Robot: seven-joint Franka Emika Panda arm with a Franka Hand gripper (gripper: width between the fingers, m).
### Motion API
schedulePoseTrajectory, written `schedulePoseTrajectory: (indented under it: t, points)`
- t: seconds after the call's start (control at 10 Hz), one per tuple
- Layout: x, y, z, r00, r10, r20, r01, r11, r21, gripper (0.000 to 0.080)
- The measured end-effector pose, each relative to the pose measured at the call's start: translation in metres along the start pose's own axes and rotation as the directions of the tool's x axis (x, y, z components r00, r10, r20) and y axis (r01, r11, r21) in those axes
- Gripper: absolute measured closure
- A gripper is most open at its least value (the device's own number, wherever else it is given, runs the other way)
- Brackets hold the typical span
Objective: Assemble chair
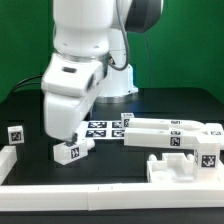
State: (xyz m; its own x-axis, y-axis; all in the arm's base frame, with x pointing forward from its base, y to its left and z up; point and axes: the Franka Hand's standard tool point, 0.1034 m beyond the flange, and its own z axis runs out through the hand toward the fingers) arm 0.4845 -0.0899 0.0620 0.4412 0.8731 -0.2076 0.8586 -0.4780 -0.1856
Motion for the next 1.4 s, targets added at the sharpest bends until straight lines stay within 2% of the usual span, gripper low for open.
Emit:
schedulePoseTrajectory:
  t: [0.1,0.2,0.3,0.4,0.7,0.9,1.0,1.1,1.4]
  points:
    - [-0.003,0.002,0.003,0.991,0.131,0.007,-0.131,0.991,0.010,0.0151]
    - [-0.006,-0.001,0.007,0.948,0.314,0.042,-0.316,0.948,0.044,0.0151]
    - [-0.007,0.001,0.008,0.904,0.414,0.105,-0.423,0.903,0.082,0.0151]
    - [-0.003,0.009,0.007,0.890,0.449,0.085,-0.454,0.889,0.060,0.0151]
    - [-0.002,0.007,0.009,0.788,0.608,0.096,-0.613,0.788,0.046,0.0151]
    - [-0.005,0.008,0.018,0.523,0.838,0.157,-0.853,0.514,0.092,0.0151]
    - [-0.007,0.008,0.024,0.380,0.899,0.217,-0.924,0.362,0.120,0.0151]
    - [-0.010,0.005,0.028,0.286,0.913,0.291,-0.956,0.249,0.156,0.0151]
    - [-0.007,0.006,0.029,0.087,0.944,0.318,-0.994,0.059,0.097,0.0151]
